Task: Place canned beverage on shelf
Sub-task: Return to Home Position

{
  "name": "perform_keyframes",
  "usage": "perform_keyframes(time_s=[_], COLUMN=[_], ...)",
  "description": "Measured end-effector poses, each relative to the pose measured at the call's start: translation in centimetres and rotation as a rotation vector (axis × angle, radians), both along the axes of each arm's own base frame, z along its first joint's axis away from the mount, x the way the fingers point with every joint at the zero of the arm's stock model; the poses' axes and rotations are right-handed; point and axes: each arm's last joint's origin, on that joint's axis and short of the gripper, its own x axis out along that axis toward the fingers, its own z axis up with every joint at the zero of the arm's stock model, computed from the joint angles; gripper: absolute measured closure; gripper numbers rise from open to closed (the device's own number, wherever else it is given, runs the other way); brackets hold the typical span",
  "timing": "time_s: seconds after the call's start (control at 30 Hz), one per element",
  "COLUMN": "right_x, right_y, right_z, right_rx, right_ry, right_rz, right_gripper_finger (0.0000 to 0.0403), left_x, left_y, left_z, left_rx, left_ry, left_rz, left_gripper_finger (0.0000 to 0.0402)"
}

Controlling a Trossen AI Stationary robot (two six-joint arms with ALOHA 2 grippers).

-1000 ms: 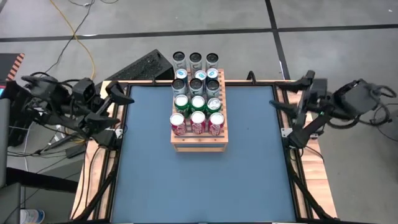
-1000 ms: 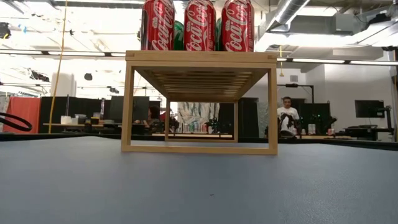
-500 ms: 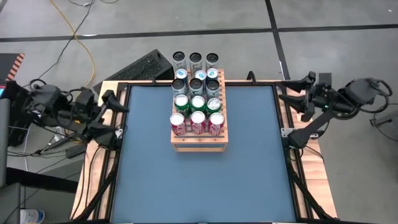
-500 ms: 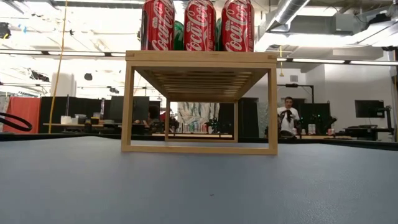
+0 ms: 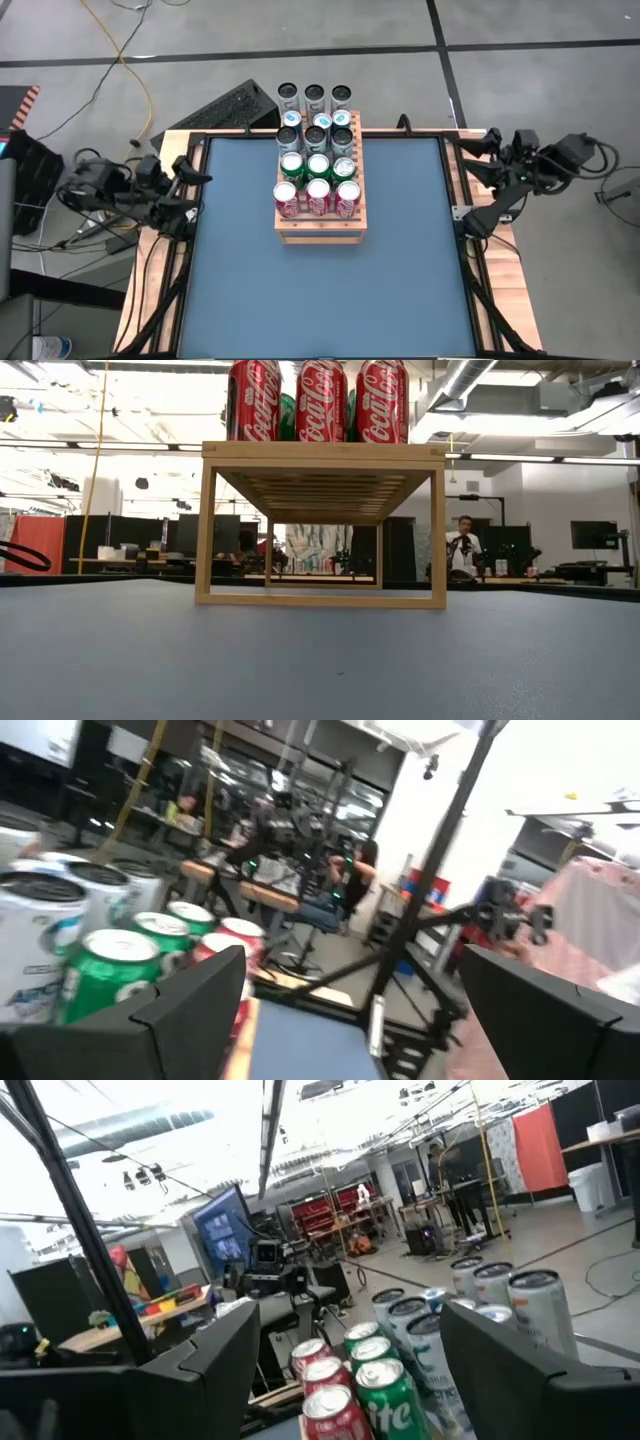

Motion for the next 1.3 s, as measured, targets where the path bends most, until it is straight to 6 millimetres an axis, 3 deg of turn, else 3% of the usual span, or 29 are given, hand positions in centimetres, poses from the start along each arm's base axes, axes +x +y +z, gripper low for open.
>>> perform_keyframes(time_s=[0.27,0.47,0.83,1.03,1.3], right_x=[-0.5,-0.7,0.8,2.2,3.9], right_y=[-0.3,-0.5,0.6,1.6,2.8], right_z=[-5.2,-9.4,-11.9,-14.4,-18.0], right_rx=[0.006,0.037,0.002,-0.023,-0.002], right_ry=[0.0,-0.024,0.054,0.097,0.12], right_rz=[0.001,0.022,0.033,0.048,0.054], right_gripper_finger=[0.011,0.011,0.011,0.011,0.011], left_x=[2.5,3.4,3.4,4.2,4.8], left_y=[-0.4,-0.8,-0.5,-0.8,-0.9], left_z=[-5.2,-7.5,-12.1,-14.8,-16.9], left_rx=[0.008,0.005,-0.05,-0.042,-0.077], left_ry=[0.036,0.042,-0.02,-0.041,0.0], left_rz=[0.083,0.025,0.093,0.071,0.084], left_gripper_finger=[0.0049,0.0049,0.0049,0.0049,0.0049])
